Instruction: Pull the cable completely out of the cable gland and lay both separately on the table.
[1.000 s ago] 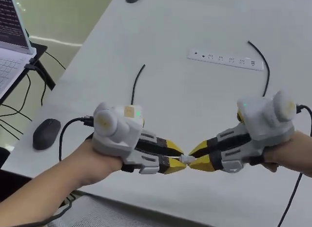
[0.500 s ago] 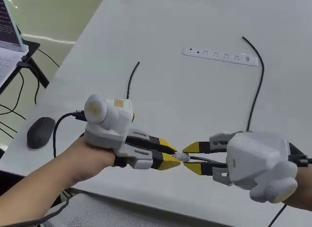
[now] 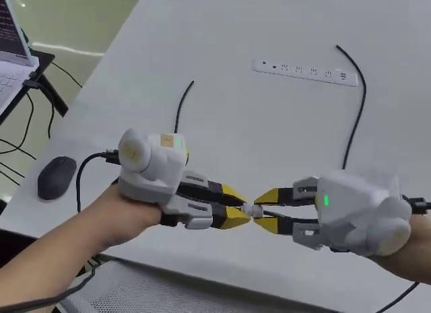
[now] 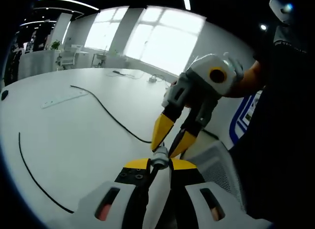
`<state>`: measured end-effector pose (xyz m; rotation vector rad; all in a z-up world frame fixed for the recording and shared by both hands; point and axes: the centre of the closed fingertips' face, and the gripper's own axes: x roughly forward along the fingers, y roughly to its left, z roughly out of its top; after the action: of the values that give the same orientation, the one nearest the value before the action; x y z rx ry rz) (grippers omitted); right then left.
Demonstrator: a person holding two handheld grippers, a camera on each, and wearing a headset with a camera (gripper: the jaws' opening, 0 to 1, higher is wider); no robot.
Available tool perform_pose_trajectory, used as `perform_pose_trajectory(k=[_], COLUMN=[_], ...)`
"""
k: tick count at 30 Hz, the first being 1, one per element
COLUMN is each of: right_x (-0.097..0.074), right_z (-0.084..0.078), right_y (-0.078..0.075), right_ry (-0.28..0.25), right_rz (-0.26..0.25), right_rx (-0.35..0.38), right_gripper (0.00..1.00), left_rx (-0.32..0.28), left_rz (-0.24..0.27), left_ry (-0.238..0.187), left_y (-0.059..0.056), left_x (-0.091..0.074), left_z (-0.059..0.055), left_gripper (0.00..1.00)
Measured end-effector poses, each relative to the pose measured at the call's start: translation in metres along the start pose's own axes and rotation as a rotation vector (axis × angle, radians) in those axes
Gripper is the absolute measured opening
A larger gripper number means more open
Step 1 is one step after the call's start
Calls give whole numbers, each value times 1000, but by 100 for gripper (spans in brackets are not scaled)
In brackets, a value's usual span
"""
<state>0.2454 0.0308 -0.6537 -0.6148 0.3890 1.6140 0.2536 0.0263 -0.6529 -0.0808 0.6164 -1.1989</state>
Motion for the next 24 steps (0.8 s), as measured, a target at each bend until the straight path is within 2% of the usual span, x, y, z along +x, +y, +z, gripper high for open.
perform_pose_trajectory(k=[1,2,4,5,6,7,8,10,11,13,15,16,18,19,20,21,24], right_x=[-1,-3,-7,-9,-11,-13,-15,-18,-19,-20,-19,-18,-16,-17,-21,-23,-20], right_z=[-3,-5,-8,-9,-12,-13,-12,-8,-9,-8,-11,-13,-15,-11,-3,0,-3], right_y=[-2,3,2,4,1,-4,-6,-4,-8,-7,-6,-4,-8,-6,-2,1,1], right_ry=[6,-1,-10,-17,-19,-35,-72,-114,-132,-164,-158,-146,-163,-184,-214,-219,-202], right_rz=[9,61,90,121,138,139,169,256,282,351,393,422,432,462,524,559,552], right_rx=[39,111,185,246,338,391,470,617,683,738,794,851,862,884,943,973,924], right_gripper=[10,12,16,17,18,17,15,15,17,18,19,20,19,18,19,19,18], left_rx=[21,33,48,58,65,73,81,99,99,115,129,137,143,146,150,151,149], left_rz=[6,10,10,13,15,17,18,18,18,19,19,19,17,18,19,20,20], left_ry=[11,16,21,20,20,21,24,28,30,36,41,44,48,51,56,59,62], left_y=[0,0,-1,-1,-1,-1,-1,-2,-2,-3,-3,-3,-4,-4,-4,-4,-4], left_x=[0,0,1,1,1,1,1,3,3,5,6,7,8,8,9,9,10], left_z=[-1,-2,-3,-3,-3,-3,-3,-2,-2,-2,-2,-2,-2,-2,-2,-2,-3], left_gripper=[15,15,15,15,15,15,15,15,15,15,15,15,15,15,15,15,15])
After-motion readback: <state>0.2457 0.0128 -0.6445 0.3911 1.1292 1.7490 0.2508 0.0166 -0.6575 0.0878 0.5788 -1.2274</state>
